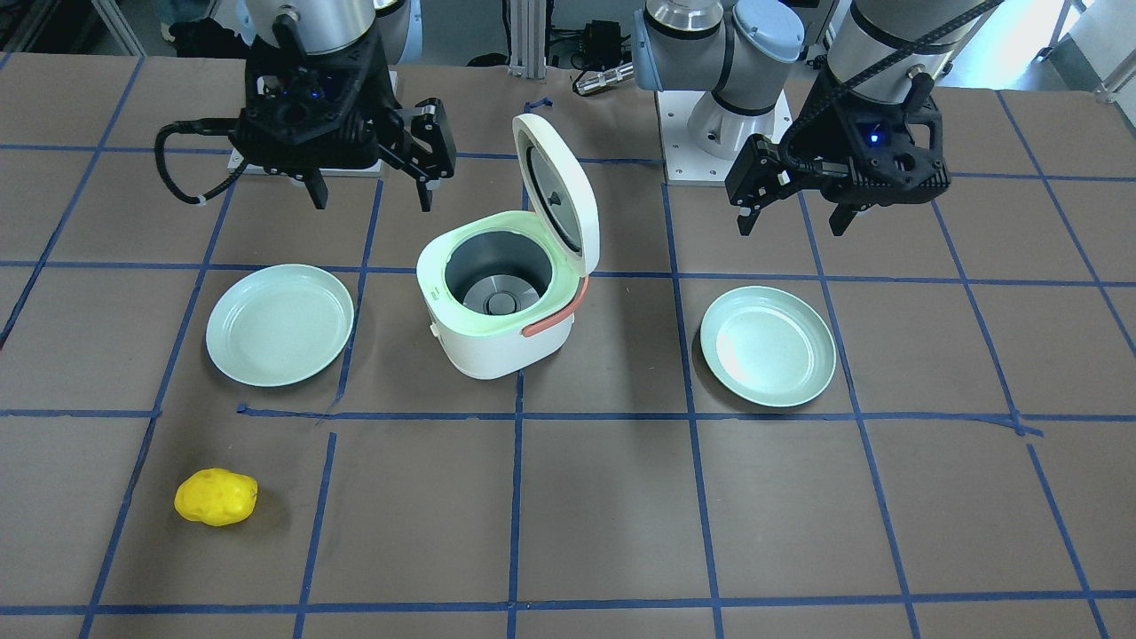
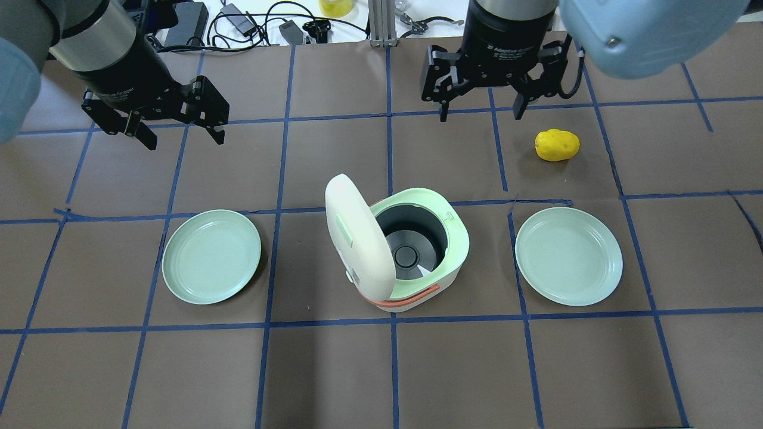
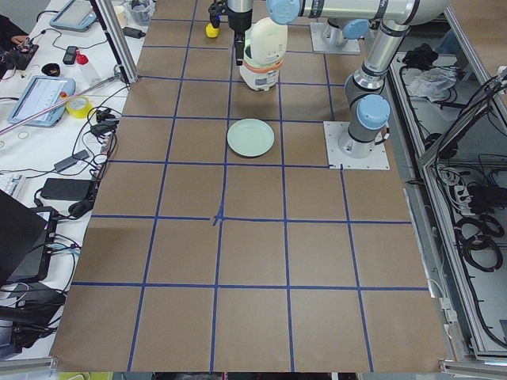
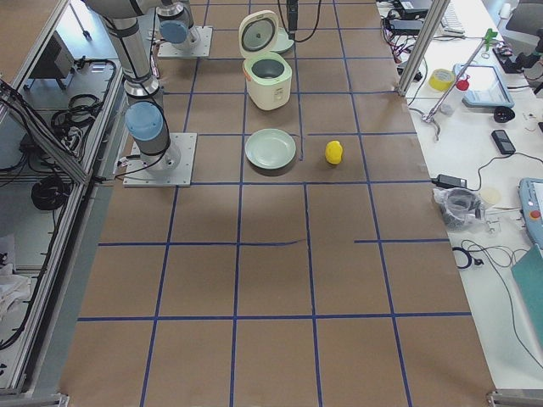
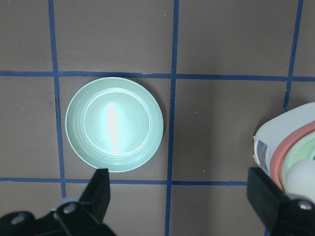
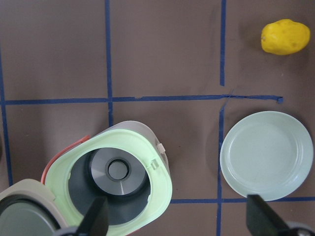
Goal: Press rice cooker button
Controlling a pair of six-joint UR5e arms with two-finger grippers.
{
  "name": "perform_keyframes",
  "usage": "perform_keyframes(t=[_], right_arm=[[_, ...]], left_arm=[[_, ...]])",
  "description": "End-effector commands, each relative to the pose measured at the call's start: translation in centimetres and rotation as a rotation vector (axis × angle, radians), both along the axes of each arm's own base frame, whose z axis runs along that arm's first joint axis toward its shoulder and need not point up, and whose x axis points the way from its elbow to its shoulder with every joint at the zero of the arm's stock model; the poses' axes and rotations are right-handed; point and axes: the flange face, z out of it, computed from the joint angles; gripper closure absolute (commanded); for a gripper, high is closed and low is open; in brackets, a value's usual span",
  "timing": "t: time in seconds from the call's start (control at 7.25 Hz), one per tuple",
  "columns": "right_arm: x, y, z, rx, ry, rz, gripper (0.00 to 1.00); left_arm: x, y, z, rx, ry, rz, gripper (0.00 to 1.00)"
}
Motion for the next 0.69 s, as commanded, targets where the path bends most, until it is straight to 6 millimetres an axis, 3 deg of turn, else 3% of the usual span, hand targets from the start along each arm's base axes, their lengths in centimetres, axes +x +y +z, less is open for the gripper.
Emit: perform_keyframes(t=[0.0, 0.28, 0.55], right_arm=[[-6.0, -1.7, -0.4, 0.058, 0.039, -0.007, 0.00], [-10.6, -2.7, -0.4, 0.068, 0.061, -0.020, 0.00], [-11.0, -2.5, 0.1, 0.057, 0.056, -0.027, 0.00]], left_arm=[[0.0, 0.0, 0.0, 0.000, 0.000, 0.000, 0.00], [0.0, 0.0, 0.0, 0.000, 0.000, -0.001, 0.00], [0.0, 0.0, 0.0, 0.000, 0.000, 0.000, 0.00]])
